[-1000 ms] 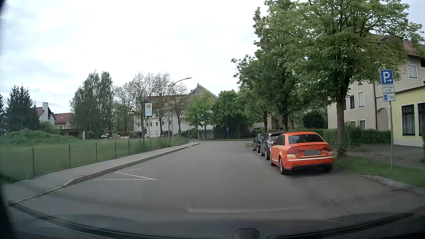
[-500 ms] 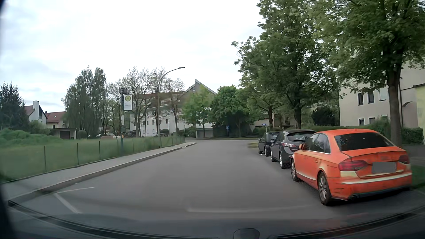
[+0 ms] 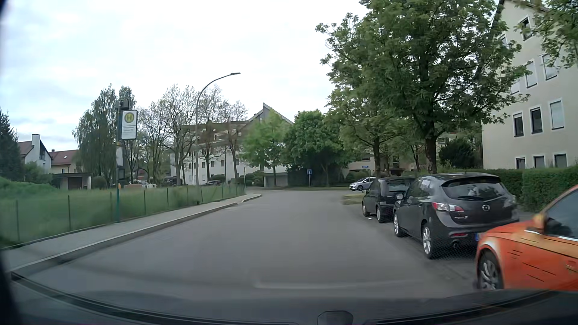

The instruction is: Follow the waypoints while adhering to traffic rules and regulations

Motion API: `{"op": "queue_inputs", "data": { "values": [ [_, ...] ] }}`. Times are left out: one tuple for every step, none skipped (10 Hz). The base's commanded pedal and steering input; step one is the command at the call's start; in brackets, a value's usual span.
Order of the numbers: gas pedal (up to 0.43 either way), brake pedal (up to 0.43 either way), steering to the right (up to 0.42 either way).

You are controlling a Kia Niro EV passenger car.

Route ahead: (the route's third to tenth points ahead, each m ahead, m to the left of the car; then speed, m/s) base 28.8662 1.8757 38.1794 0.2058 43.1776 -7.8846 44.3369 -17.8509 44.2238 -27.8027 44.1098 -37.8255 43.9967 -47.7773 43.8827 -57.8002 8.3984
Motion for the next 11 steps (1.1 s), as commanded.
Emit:
{"op": "queue_inputs", "data": {
  "values": [
    [0.0,0.0,0.005],
    [0.0,0.0,0.005],
    [0.0,0.0,0.005],
    [0.0,0.0,0.005],
    [0.0,0.0,0.005],
    [0.0,0.0,0.004],
    [0.0,0.0,0.005],
    [0.0,0.0,0.004],
    [0.0,0.0,0.004],
    [0.0,0.0,0.004],
    [0.0,0.0,0.004]
  ]
}}
